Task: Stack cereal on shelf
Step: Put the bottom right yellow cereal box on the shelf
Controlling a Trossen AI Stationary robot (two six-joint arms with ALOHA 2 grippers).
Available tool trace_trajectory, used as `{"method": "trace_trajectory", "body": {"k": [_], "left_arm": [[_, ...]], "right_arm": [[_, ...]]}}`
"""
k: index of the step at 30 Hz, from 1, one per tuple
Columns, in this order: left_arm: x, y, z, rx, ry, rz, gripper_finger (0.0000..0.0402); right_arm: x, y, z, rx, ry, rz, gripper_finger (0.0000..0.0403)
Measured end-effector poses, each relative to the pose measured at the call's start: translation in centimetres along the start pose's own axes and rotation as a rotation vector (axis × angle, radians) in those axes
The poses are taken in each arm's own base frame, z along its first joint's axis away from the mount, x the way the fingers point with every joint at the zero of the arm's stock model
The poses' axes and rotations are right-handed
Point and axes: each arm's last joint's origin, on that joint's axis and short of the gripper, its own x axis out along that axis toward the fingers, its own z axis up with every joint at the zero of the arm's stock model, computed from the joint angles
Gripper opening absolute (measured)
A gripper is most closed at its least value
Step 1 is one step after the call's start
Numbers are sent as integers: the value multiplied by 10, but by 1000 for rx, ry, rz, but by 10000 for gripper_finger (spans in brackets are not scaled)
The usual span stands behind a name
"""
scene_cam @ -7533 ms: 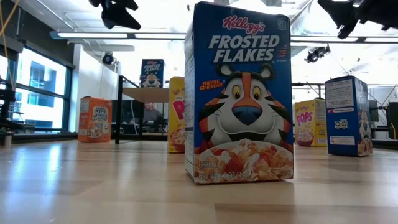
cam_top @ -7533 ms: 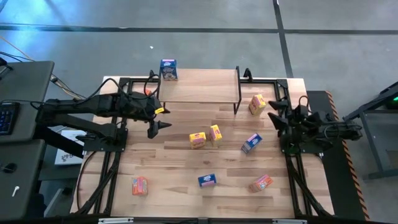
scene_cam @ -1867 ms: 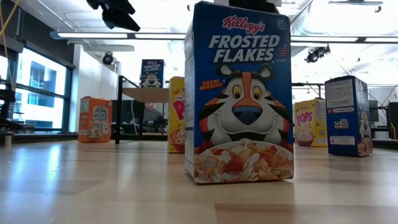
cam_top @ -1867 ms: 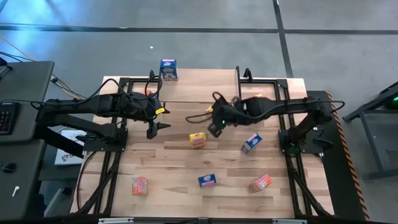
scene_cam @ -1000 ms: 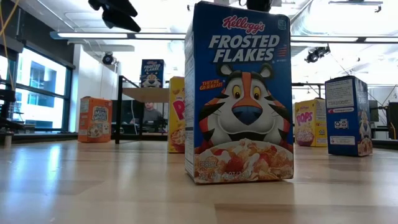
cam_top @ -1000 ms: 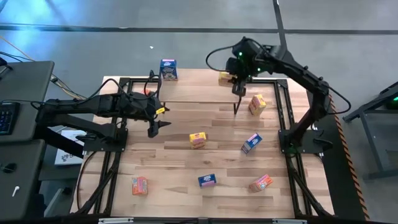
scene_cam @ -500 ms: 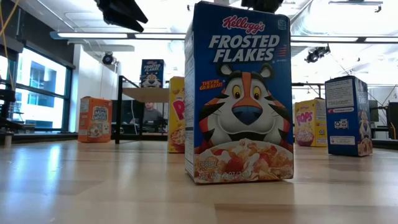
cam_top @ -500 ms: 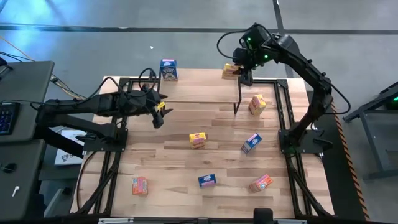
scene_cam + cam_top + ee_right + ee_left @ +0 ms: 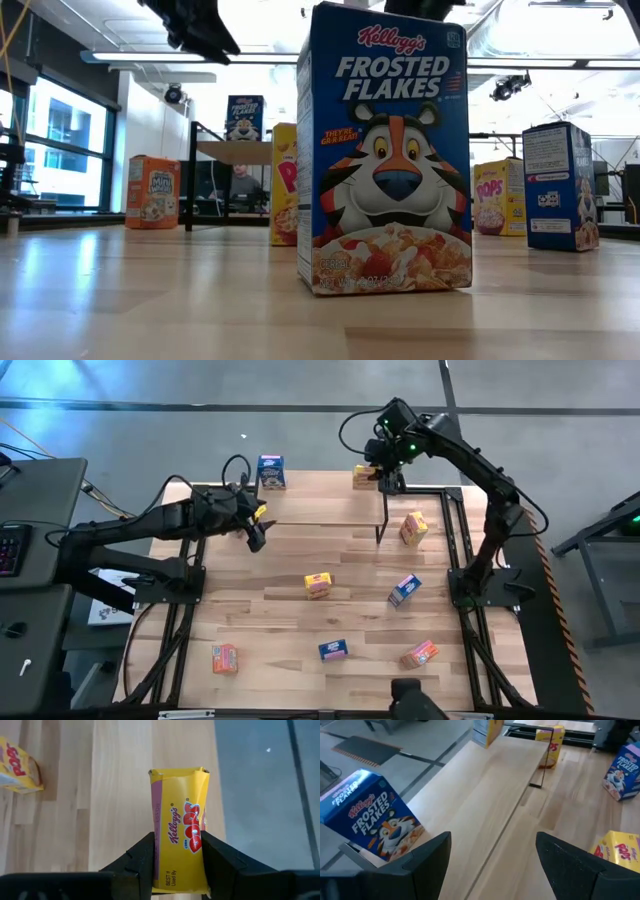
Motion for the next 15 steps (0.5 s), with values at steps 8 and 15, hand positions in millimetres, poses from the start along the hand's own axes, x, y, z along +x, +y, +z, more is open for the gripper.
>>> {"method": "trace_trajectory", "body": {"k": [8, 15], "left_arm": [[1, 3, 0, -6, 3, 11, 282], [1, 3, 0, -7, 3, 12, 282]], "right_arm": [[8, -1, -1, 7, 5, 49, 127], [7, -5, -4, 24, -2, 55, 127]]}}
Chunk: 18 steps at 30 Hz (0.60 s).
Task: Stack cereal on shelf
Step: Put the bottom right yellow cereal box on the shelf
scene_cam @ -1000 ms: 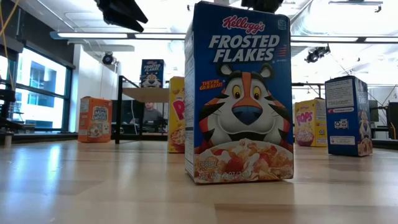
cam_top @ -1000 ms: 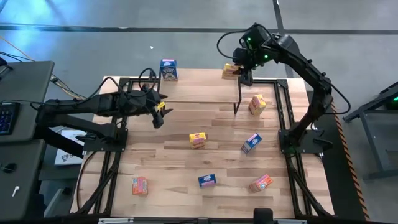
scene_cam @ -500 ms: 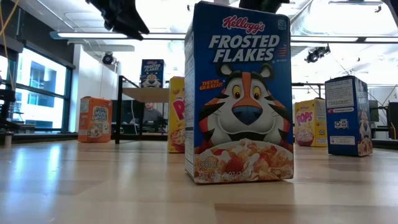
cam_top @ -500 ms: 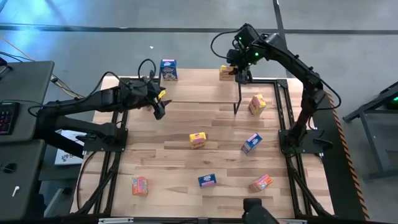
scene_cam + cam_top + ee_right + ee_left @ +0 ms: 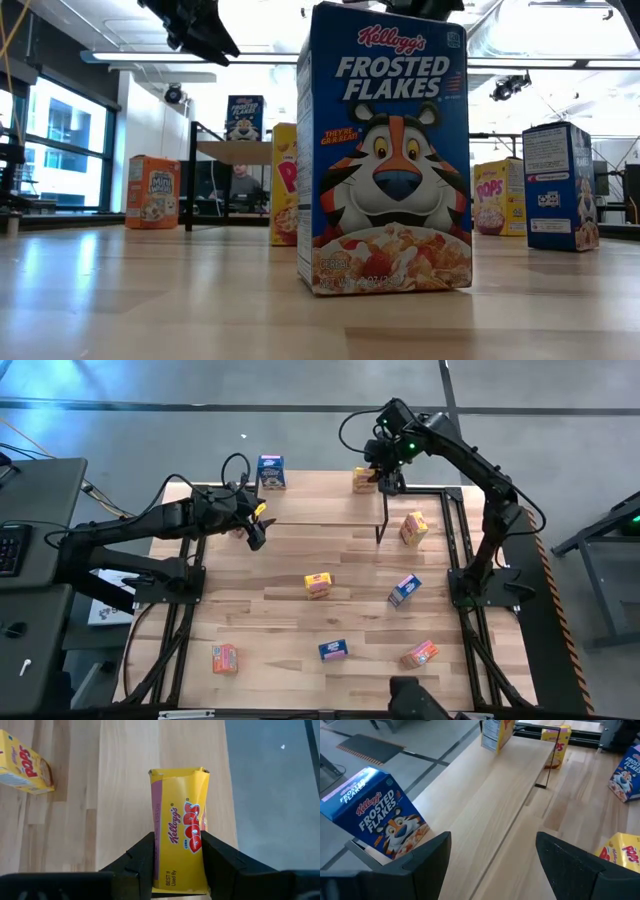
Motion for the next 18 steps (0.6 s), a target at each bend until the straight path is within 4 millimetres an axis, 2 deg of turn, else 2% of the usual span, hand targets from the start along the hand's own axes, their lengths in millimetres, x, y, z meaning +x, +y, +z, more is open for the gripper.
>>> {"method": "trace_trajectory", "body": {"k": [18], "left_arm": [[0, 0, 0, 0, 0, 0, 282]], "right_arm": [[2, -5, -2, 77, 19, -24, 127]]}}
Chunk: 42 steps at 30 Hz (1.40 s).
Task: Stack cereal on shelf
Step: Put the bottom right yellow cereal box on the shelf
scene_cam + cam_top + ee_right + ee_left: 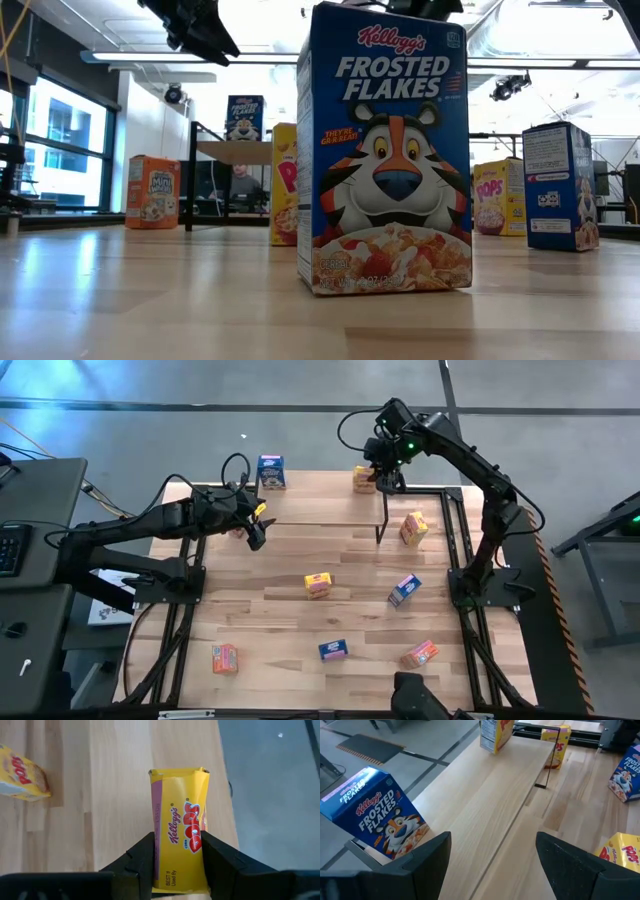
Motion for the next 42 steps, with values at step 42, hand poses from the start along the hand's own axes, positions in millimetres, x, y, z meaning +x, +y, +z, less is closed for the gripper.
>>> {"method": "trace_trajectory", "body": {"k": [42], "left_arm": [[0, 0, 0, 0, 0, 0, 282]], "right_arm": [[7, -11, 1, 11, 31, -65, 220]]}}
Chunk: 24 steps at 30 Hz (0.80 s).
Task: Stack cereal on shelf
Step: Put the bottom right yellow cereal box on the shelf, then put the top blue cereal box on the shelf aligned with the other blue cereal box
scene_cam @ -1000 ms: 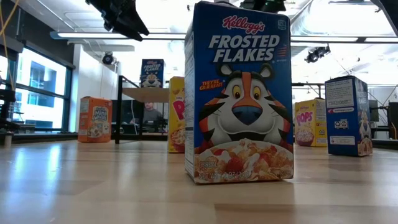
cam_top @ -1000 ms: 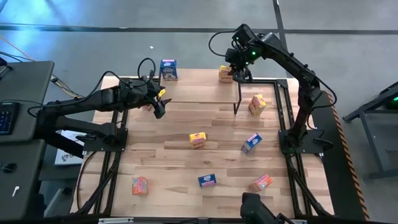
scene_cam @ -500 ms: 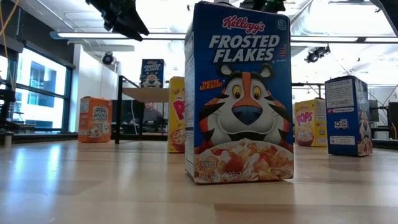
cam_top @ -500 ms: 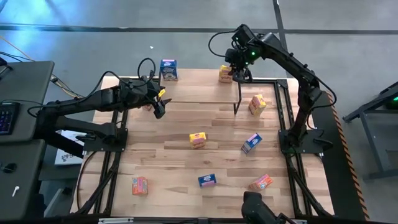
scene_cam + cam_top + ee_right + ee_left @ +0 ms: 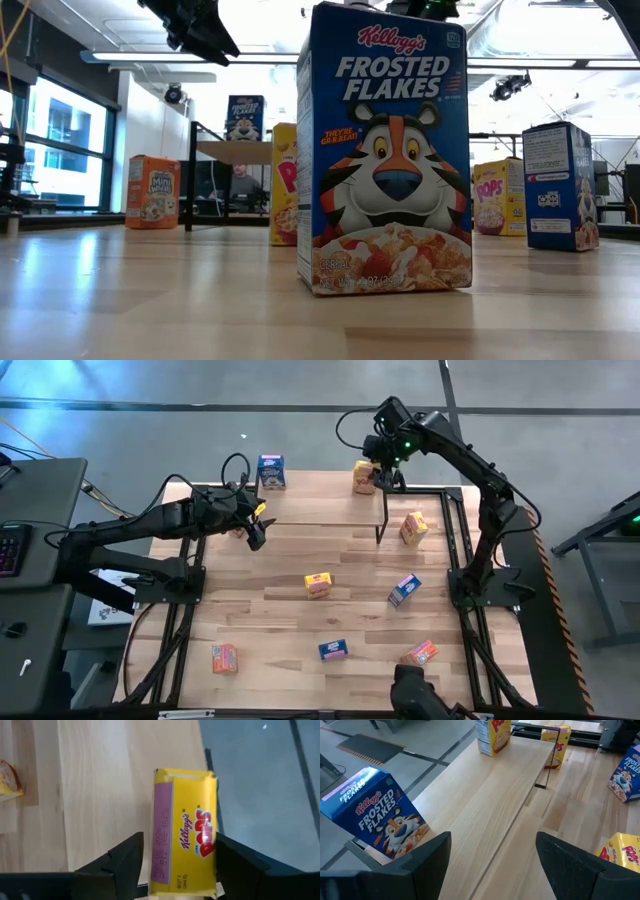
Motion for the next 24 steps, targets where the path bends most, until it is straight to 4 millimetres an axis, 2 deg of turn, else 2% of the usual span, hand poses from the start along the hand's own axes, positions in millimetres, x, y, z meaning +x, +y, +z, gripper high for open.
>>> {"method": "trace_trajectory", "body": {"k": [8, 18, 24], "left_arm": [[0, 0, 0, 0, 0, 0, 282], [0, 0, 0, 0, 0, 0, 282], [0, 0, 0, 0, 0, 0, 282]], "right_arm": [[-19, 1, 6, -3, -22, -43, 220], [-48, 6, 9, 102, -34, -52, 220], [-69, 22, 13, 132, -29, -30, 220]]}}
